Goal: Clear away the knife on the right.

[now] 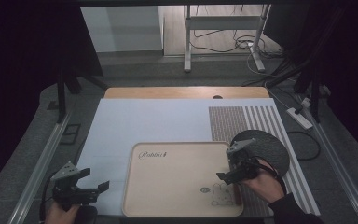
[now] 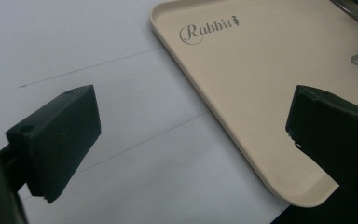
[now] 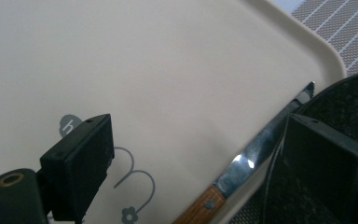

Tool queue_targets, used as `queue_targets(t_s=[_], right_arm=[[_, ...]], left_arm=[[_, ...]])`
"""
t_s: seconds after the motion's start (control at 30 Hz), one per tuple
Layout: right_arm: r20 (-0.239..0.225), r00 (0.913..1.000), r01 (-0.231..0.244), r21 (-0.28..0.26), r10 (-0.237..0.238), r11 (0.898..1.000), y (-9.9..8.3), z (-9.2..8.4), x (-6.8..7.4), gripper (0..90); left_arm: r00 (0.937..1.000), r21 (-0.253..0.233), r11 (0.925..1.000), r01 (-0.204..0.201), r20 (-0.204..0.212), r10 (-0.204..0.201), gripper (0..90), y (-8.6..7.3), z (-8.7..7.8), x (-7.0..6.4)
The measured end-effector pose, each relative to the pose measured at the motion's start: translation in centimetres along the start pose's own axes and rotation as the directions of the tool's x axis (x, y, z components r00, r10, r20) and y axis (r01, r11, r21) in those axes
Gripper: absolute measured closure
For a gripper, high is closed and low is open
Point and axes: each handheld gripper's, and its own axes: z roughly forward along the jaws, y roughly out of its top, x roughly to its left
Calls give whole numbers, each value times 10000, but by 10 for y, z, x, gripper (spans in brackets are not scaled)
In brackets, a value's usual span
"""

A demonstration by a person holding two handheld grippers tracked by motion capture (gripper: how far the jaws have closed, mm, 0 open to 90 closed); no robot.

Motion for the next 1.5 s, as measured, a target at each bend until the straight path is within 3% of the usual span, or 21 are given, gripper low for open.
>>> queue_targets(t_s=[0.13,0.2,0.4,0.77,1.5], right_arm=[[-113,9998,-157,-45,157,9999,-4,-2,-4,75],[6,9998,-191,-163,191,9997,-6,-4,-5,28],[187,9990,-395,-496,405,9980,-13,-11,-10,3],[652,9953,-664,-740,712,9950,-24,-18,-15,0],[795,9871,-1303,-1071,1391,9857,-46,-34,-24,0]], left_arm=[[10000,-4,10000,12,6,-12,32,0,0,0],[10000,-4,10000,10,6,-10,31,0,0,0],[10000,9,10000,15,15,-16,31,0,0,0],[10000,2,10000,23,20,-23,32,0,0,0],[10000,-10,10000,49,28,-49,32,0,0,1]])
